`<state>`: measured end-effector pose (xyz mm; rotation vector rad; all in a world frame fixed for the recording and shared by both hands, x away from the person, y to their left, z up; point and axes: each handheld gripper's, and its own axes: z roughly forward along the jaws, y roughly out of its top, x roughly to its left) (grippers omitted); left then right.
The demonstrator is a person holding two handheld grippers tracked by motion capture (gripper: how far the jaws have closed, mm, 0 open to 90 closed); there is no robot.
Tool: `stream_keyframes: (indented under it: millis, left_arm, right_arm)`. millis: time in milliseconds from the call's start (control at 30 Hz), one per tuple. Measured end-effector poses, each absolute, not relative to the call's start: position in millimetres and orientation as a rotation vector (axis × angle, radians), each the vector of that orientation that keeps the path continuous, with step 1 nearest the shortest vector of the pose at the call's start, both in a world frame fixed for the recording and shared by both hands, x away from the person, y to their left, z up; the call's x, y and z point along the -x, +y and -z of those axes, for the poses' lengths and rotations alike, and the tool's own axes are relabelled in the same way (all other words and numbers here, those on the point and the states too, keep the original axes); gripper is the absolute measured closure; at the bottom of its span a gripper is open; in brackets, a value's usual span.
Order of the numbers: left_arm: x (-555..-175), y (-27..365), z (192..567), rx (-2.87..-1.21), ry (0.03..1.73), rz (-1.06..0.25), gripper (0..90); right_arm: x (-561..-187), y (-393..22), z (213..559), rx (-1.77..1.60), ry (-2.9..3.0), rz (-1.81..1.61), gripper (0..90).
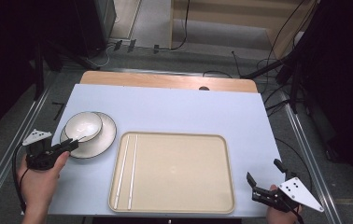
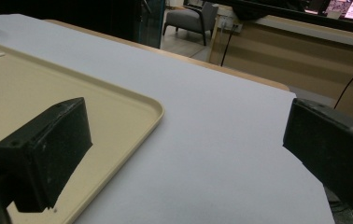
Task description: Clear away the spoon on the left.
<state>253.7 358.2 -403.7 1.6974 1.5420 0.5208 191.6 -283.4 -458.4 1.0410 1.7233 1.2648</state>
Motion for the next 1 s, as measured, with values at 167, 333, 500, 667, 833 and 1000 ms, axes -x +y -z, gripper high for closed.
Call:
stream_keyframes:
  millis: [167,333,500,667,833,1000]
  left_arm:
    - [-252,362,400,-1.668,1.524,-0.514,65.1]
    - [-250,371,397,-1.598,1.532,-0.474,65.5]
    - [-252,377,399,-1.552,1.548,-0.4,65.9]
    - [-256,376,406,-1.569,1.575,-0.313,70.1]
    - [-255,373,405,-1.571,1.571,-0.324,77.8]
    - [-254,369,404,-1.584,1.56,-0.35,83.7]
  right_arm:
    - [-191,-284,458,-1.042,1.72,-1.265,1.4]
    - [-191,-285,458,-1.046,1.719,-1.267,1.4]
    - [-192,-283,459,-1.041,1.725,-1.261,1.4]
    - [-192,-282,458,-1.039,1.725,-1.26,1.4]
    - [-191,-284,458,-1.043,1.716,-1.265,1.4]
    - [-192,-284,458,-1.04,1.718,-1.262,1.4]
